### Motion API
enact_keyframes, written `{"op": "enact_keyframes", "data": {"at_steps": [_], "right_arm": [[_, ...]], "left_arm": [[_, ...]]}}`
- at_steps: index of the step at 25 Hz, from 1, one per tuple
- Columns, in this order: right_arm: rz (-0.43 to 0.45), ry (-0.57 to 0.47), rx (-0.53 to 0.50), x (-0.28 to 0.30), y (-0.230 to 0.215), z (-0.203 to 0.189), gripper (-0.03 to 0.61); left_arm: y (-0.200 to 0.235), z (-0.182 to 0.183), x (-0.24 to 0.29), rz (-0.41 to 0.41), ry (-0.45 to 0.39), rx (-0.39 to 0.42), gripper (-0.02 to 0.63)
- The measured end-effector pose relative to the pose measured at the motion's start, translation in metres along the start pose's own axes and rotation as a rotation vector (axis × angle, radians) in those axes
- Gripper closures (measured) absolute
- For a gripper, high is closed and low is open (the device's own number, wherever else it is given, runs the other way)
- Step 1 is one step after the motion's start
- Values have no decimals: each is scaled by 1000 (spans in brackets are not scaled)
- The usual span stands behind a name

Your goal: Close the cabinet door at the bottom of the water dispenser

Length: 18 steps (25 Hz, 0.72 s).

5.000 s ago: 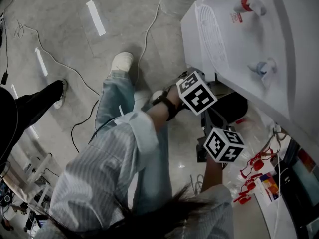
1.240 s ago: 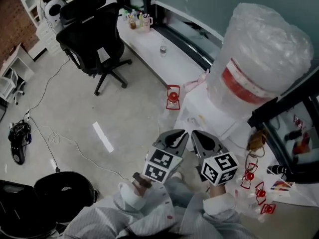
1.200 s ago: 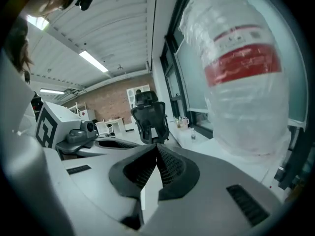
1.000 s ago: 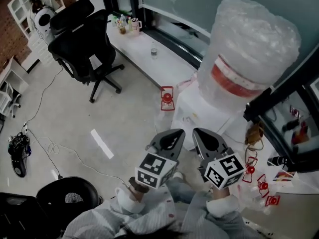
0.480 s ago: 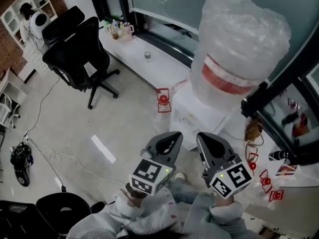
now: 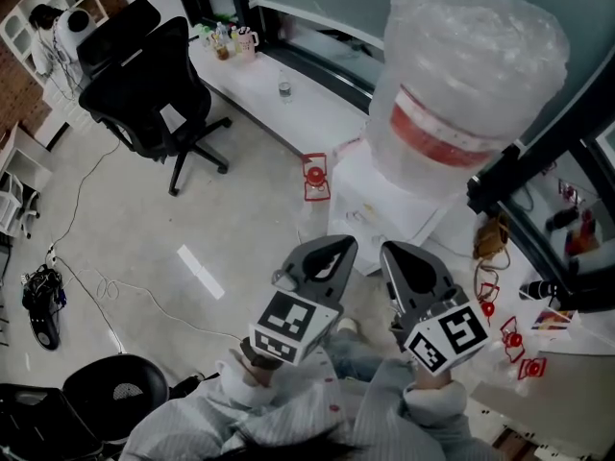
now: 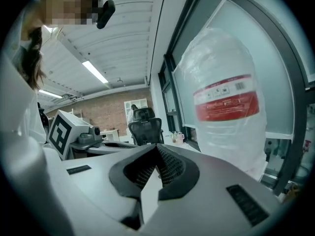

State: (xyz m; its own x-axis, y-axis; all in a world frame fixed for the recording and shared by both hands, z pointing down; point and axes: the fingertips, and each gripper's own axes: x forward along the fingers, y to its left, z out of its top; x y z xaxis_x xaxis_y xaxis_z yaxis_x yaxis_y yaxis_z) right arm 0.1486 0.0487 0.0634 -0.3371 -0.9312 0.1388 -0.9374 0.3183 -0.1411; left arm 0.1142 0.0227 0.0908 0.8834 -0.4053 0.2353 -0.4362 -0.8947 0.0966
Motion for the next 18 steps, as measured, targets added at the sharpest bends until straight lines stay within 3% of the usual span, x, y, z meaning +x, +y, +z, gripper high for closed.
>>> {"op": "enact_keyframes", "data": {"at_steps": [18], "right_arm": [[10,12,6,-4,-1,1,565]], "left_arm": [[-12,14,16,-61,-7,9,603]]}}
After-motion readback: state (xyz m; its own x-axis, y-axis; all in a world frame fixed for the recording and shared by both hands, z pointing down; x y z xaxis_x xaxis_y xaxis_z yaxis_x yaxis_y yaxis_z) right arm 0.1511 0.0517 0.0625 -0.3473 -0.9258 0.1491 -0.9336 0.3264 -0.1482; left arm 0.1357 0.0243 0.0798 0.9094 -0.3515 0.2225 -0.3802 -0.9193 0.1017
